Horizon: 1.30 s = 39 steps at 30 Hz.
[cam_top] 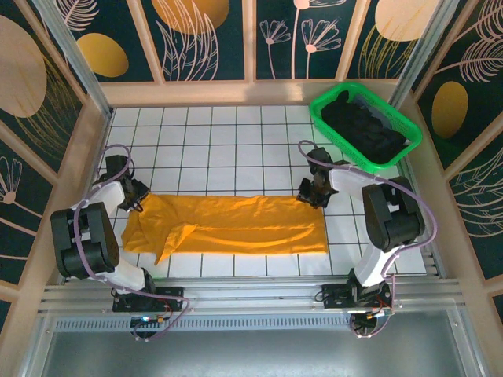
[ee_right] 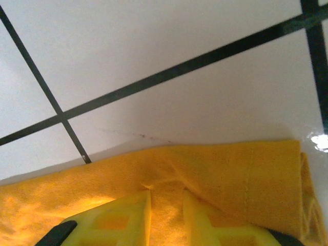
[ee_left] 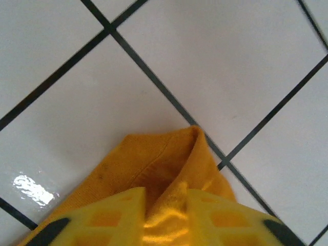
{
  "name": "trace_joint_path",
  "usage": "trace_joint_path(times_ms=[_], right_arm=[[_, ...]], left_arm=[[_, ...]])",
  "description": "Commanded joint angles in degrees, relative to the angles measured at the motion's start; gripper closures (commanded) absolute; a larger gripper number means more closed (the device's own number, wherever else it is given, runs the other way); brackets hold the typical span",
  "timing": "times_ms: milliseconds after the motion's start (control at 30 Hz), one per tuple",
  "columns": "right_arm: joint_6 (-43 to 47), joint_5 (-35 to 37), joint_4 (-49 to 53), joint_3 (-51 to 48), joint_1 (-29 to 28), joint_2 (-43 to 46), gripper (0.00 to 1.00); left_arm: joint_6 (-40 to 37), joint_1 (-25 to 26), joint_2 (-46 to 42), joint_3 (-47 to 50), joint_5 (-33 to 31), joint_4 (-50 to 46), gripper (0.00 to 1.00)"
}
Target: Fold and stack the t-shirts
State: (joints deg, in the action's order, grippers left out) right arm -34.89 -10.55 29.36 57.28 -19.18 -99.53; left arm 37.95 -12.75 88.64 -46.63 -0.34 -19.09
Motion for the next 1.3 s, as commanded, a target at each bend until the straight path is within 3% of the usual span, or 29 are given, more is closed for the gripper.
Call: trace_joint_path(times_ms=[0, 133, 200, 433, 700, 1033, 1200, 1267], right_arm=[[-0.7, 0.9, 1.2, 0.5, 0.1, -2.3, 0.75], [-1.3, 3.0, 2.3, 0.9, 0.2, -2.3, 0.75], [-1.5, 4.3, 3.0, 1.0, 0.2, -2.4, 0.75], [-2.2, 7.7, 3.8, 2.3, 2.8, -4.2, 0.81], [-2.3, 7.7, 3.4, 6.6, 4.7, -7.5, 0.81], [1.0, 7.6, 4.5, 21.5, 6.9, -19.2, 0.82], [3.4, 8.3, 6.9, 30.5, 7.8, -23.8, 0.81], [4.8, 7.6, 7.2, 32.4, 7.8, -24.0, 0.77]], left_arm=[[-1.5, -0.2, 1.1, 0.7, -0.3, 1.3, 0.79], [-1.8, -0.2, 0.1, 0.7, -3.3, 0.4, 0.97], [-1.7, -0.1, -0.8, 0.3, -5.0, -0.4, 1.0], [-1.2, -0.2, -2.9, -0.2, -7.7, -2.5, 1.0], [1.8, -0.2, -1.3, -1.1, -3.2, -1.6, 1.0], [3.5, -0.2, 12.7, -10.9, 7.2, 4.4, 1.0], [4.2, -0.3, 17.0, -16.2, 7.1, 3.3, 1.0], [4.4, -0.2, 16.5, -16.8, 5.7, 2.4, 0.89]])
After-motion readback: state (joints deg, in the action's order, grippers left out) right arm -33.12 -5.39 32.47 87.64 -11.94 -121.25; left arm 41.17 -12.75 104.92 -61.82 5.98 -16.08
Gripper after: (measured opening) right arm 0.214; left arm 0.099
